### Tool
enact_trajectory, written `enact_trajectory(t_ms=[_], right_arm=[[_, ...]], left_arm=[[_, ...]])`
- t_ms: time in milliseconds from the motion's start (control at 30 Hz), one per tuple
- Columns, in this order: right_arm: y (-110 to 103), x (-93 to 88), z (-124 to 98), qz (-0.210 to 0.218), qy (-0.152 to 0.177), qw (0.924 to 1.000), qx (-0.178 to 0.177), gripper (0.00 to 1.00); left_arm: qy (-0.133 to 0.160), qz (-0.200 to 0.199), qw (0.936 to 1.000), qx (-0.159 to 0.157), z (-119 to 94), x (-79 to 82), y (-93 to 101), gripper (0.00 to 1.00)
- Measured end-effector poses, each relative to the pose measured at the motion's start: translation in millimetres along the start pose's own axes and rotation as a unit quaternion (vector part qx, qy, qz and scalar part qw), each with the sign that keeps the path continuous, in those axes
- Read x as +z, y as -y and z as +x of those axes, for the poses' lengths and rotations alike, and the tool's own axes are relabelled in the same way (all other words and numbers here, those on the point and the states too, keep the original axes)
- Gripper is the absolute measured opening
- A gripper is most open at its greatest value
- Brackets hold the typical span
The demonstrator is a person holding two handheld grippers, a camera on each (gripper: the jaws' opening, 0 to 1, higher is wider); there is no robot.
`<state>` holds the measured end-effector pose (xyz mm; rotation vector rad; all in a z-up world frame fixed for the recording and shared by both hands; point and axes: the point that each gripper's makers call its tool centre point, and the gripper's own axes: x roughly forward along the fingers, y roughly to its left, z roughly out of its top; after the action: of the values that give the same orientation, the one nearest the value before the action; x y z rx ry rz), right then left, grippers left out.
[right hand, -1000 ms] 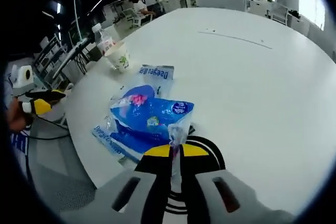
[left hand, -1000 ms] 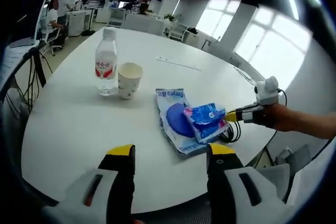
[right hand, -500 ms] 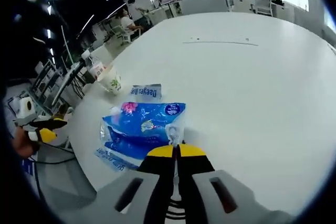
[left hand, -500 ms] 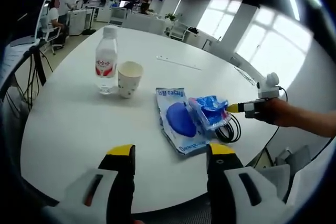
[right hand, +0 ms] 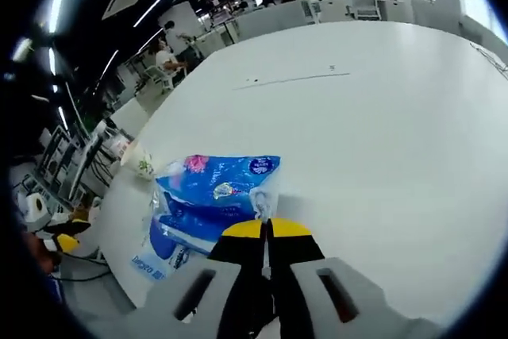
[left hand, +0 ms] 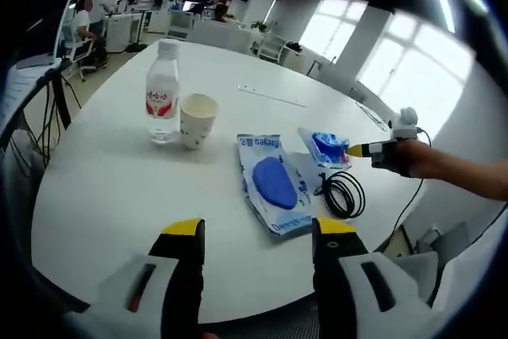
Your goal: Arrange the tabletop items into an orderly group along one side of the table until the central work area is clear of visible clutter.
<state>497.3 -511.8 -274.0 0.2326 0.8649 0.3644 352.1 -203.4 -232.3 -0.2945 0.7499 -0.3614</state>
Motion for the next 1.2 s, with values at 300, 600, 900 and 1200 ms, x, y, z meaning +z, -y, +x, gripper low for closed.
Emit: enact_trajectory(t_ms=[300,600,900,1200], right_arm=[[31,13.1,2,0.031,0.007,0.9993,-0.021,0.0],[46,20.3,14,0.023,-0.002,0.9994,-0.026,0.0],[52,18.3,24,0.017,-0.015,0.9995,-0.024,0.01],[59,12.7,30,0.021,-0.026,0.9991,-0.025,0.05]], left_arm=[[0.001,-0.006,0.9999,0.011,-5,-1.1,-6.2,0.54],[0.001,-0.005,0.9998,0.02,-9,1.3,-7.6,0.55],[0.001,-0.012,0.9997,0.023,-8,-1.0,-4.4,0.55],[0.002,-0.021,0.9994,0.026,-8,-4.8,-2.4,0.55]])
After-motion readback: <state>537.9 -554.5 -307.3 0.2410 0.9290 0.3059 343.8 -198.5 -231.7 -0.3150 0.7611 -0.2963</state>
